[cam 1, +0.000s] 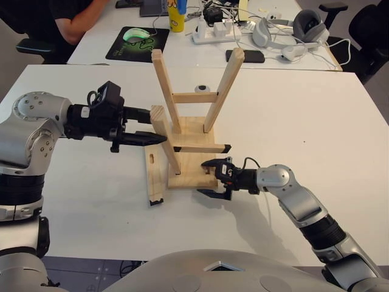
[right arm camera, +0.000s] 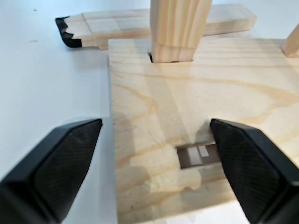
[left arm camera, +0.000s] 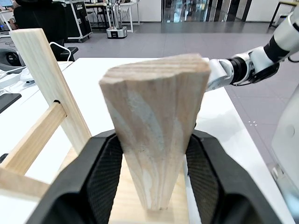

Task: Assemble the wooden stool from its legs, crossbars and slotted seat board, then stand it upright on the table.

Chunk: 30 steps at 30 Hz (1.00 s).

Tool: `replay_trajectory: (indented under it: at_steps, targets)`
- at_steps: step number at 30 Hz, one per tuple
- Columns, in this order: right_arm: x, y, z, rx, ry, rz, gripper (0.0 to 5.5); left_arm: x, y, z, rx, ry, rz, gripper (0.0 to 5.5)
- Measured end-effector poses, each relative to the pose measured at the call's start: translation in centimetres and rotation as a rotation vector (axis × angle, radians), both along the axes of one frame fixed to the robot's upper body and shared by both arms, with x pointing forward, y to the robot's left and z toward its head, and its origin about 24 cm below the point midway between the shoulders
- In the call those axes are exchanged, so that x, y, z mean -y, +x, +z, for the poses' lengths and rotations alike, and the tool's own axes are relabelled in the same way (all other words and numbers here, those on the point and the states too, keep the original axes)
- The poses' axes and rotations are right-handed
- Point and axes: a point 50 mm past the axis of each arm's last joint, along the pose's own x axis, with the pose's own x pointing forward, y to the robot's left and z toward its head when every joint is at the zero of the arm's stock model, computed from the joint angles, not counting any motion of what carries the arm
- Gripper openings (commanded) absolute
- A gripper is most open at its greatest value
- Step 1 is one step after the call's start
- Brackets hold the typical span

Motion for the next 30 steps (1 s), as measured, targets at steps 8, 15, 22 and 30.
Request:
replay_trajectory:
  at_steps: [8,15,22,30]
  targets:
    - [0.1,-0.3,0.0,-0.017,-0.003,-0.007,4.28,0.6,-1.5,-0.7,0.009,-0.006,0.013,2.01]
    - [0.2,-0.3,0.0,-0.018,-0.007,-0.008,4.28,0.4,-1.8,-1.3,0.035,-0.003,0.016,2.01]
    - [0.5,-0.4,-0.2,-0.033,-0.031,-0.01,4.28,0.2,-1.9,-2.2,0.063,0.015,-0.003,2.01]
    - [0.6,-0.5,-0.4,-0.047,-0.041,-0.012,4.28,0.8,-1.9,-2.6,0.061,0.0,-0.007,2.01]
